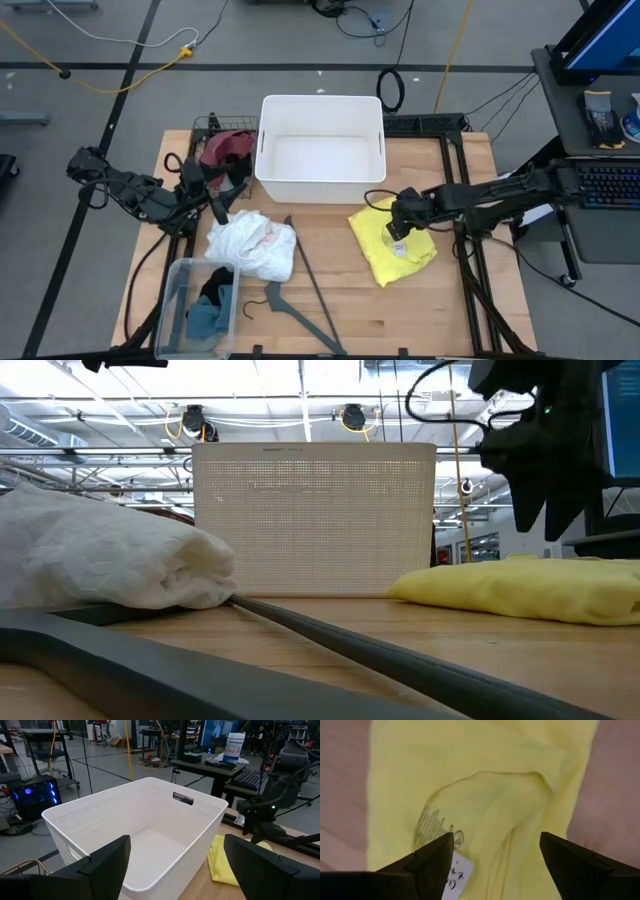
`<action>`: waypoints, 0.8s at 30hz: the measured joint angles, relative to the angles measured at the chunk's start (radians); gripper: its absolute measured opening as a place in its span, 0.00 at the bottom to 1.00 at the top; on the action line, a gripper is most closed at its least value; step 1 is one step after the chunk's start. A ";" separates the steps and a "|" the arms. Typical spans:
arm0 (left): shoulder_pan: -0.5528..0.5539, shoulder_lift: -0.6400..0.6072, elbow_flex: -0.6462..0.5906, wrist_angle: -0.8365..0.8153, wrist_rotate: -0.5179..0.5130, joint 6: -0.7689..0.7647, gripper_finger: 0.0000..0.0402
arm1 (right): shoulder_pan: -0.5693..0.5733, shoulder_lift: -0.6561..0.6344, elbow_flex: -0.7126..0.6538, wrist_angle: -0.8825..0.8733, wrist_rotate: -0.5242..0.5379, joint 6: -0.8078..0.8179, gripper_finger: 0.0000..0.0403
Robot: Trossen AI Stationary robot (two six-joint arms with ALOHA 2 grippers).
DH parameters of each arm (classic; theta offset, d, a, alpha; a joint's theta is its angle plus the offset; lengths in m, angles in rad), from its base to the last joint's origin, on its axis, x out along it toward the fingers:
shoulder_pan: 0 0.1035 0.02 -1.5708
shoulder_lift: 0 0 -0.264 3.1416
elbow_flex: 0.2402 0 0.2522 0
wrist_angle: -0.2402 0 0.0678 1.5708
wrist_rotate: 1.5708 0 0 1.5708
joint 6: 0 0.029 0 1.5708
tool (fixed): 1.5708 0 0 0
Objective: Pick & Place Cloths
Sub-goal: Put the yellow shirt into the white bin
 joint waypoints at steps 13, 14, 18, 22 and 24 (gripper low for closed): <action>0.000 0.000 0.000 0.000 0.006 0.014 0.81 | -0.043 0.245 0.000 0.018 -0.076 0.004 0.71; 0.000 0.000 0.000 0.000 0.006 0.015 0.81 | -0.041 0.265 0.000 0.027 -0.082 0.005 0.71; 0.000 0.000 0.000 0.000 0.008 0.015 0.81 | -0.027 0.334 0.001 0.066 -0.108 0.011 0.70; 0.000 0.000 0.000 0.000 0.008 0.014 0.81 | -0.003 0.373 -0.005 0.120 -0.134 0.041 0.65; 0.000 0.000 0.000 0.000 0.009 0.014 0.81 | 0.010 0.376 -0.018 0.168 -0.155 0.067 0.60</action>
